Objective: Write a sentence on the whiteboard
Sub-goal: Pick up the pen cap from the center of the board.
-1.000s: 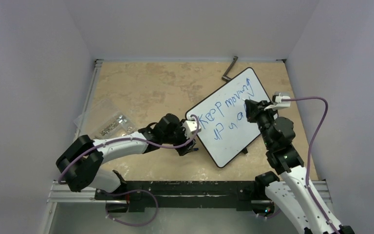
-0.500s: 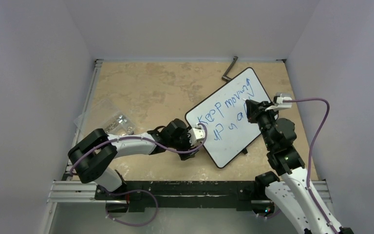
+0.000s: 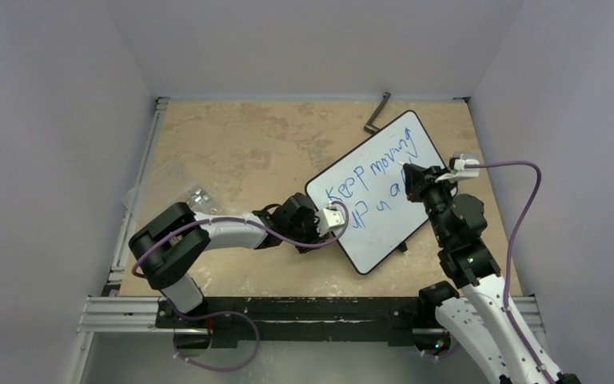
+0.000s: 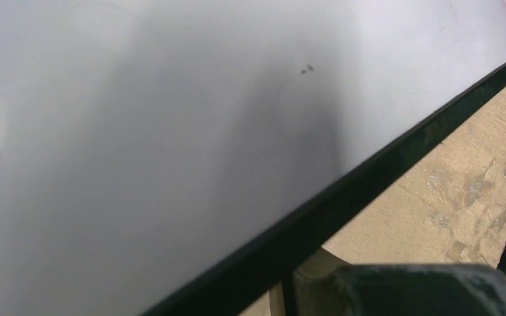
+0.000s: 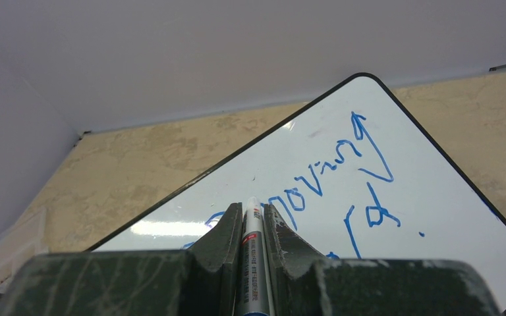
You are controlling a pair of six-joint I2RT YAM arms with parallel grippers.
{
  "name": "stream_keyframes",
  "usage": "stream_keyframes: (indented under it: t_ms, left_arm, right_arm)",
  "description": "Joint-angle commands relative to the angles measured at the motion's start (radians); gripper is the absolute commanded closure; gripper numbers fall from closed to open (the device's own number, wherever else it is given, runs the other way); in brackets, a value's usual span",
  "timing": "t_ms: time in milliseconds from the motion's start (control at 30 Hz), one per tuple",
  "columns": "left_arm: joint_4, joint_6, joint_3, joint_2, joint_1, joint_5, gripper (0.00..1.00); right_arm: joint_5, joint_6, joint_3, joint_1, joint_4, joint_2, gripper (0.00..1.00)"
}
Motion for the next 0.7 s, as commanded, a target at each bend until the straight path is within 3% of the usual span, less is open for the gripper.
stream_keyframes:
  t_ms: [0, 167, 233, 667]
  left_arm:
    - [-0.049, -0.003, 0.03, 0.013, -0.005, 0.026, 0.75]
    - [-0.059, -0.045, 0.0, -0.003, -0.007, 0.069, 0.89]
    - [-0.059, -0.061, -0.014, -0.008, -0.008, 0.083, 1.0]
    - [-0.288, -0.136, 0.045, -0.149, -0.011, 0.091, 1.0]
  right_arm:
    - [0.008, 0.003, 0.044, 0.0, 0.002, -0.011, 1.0]
    - [0.002, 0.008, 0.044, 0.0, 0.002, -0.006, 1.0]
    - [-0.001, 0.008, 0.044, 0.0, 0.002, -0.006, 1.0]
    - [-0.085, 0.02, 0.069, 0.0, 0.006, 0.006, 1.0]
